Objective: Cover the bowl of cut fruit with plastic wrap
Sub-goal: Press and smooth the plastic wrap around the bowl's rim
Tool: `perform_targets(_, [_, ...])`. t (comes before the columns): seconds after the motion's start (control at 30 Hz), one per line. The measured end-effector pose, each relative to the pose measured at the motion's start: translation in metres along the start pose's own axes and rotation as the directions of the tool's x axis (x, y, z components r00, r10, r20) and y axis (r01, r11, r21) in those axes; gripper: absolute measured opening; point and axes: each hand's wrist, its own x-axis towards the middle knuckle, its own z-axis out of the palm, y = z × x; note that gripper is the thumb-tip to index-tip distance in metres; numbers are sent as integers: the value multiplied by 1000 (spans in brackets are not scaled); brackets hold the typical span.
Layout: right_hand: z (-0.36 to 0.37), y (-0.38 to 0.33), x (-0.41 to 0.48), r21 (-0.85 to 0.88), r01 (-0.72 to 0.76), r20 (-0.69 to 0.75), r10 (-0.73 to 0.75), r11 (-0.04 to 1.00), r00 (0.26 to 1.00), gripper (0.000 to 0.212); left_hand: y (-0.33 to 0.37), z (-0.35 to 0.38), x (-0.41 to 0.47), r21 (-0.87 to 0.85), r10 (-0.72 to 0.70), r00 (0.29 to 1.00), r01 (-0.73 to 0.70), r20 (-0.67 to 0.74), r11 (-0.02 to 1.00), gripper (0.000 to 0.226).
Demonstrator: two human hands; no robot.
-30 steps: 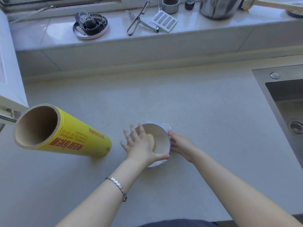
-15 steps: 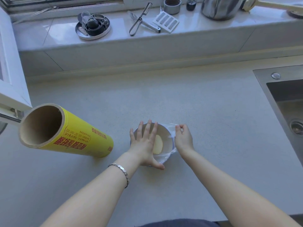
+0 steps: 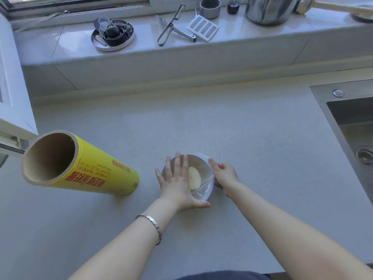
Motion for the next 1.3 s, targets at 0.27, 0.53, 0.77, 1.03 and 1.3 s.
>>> perform_targets(0.27, [-13,-15,-27,-292,100,130,-64,951,989,41,14,-6,-13,-226,-292,955,294,43,929,149])
perform_targets(0.53, [9,-36,-38,-601,247,35,-284,761,958,18,-16,-25,-1,100,143,989,-147,40,984,149])
perform_targets(0.77, [-1,-29,-40,-413,283,-22,-320,866,947,16,-22,-16,6,101,160,983,-169,92,980,150])
perform_targets(1.03, [0,-30,-46,-317,196,4,-205,928,979,30,-21,-12,7,81,139,987,-145,77,986,148])
perform_targets(1.3, [-7,-49,-43,-290,-187,197,250,939,948,31,-21,-10,7,56,124,989,-128,74,990,150])
